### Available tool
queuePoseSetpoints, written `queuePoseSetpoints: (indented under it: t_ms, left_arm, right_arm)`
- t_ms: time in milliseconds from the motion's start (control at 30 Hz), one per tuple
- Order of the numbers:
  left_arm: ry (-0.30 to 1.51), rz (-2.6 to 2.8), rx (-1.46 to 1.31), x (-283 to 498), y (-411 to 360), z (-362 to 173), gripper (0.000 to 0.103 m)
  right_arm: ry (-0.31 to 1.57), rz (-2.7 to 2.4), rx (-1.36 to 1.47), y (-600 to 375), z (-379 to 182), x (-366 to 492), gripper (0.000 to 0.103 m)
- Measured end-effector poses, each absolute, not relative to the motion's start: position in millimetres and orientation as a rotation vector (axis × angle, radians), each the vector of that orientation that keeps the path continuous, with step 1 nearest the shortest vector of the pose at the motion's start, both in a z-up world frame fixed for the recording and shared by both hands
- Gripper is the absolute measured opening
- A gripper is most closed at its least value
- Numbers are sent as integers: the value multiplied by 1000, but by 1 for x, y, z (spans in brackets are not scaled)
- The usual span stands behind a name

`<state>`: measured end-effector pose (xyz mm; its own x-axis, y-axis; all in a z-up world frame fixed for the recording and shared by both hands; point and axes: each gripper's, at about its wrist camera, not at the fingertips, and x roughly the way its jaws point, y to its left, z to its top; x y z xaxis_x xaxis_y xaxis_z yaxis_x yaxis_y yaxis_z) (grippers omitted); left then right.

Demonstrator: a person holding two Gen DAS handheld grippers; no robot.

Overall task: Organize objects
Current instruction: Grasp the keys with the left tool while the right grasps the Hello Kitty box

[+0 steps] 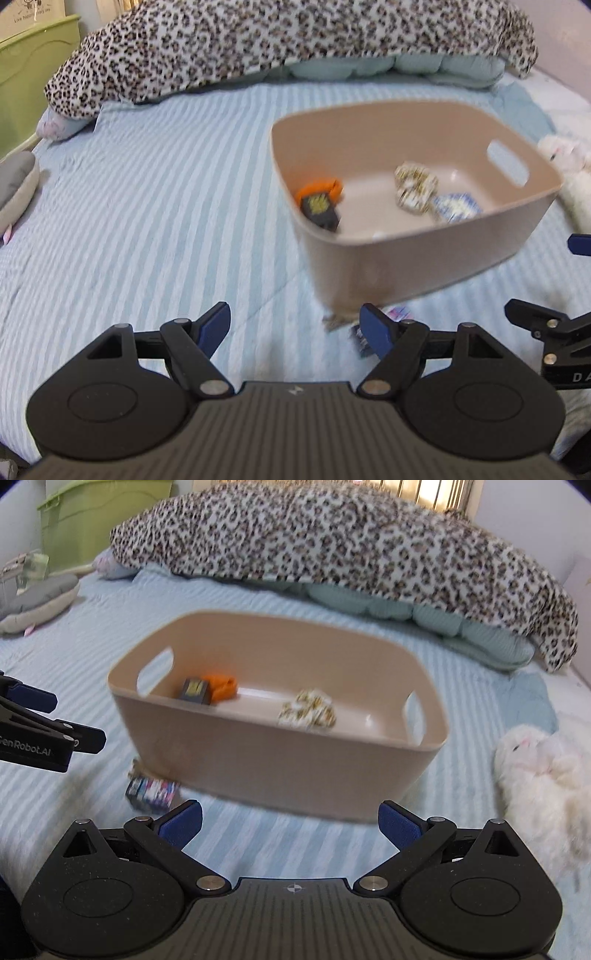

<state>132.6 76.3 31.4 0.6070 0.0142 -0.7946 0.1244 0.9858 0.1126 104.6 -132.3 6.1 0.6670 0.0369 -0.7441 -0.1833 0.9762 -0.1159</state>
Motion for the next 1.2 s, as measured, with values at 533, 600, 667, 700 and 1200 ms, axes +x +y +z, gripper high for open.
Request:
queuePoseSetpoints:
  t_ms: [533, 600, 667, 700, 1200]
  left_arm:
    - [1017, 8, 122, 144, 118, -8, 78]
    - [1022, 28, 119, 146, 120, -8, 78]
    - [1043, 45, 96, 150, 125, -9, 78]
    - [1050, 47, 80, 152, 127, -10, 78]
    - [1061, 0, 66, 162, 106, -29, 78]
  right_arm:
    - [949, 206, -167, -79, -54, 124, 103]
    - [951, 217, -157, -70, -56, 128, 103]
    - [958, 226, -140, -61, -60, 132, 103]
    - [966, 232, -126, -57, -63, 135, 103]
    - [958, 63, -101, -90, -66, 151, 95]
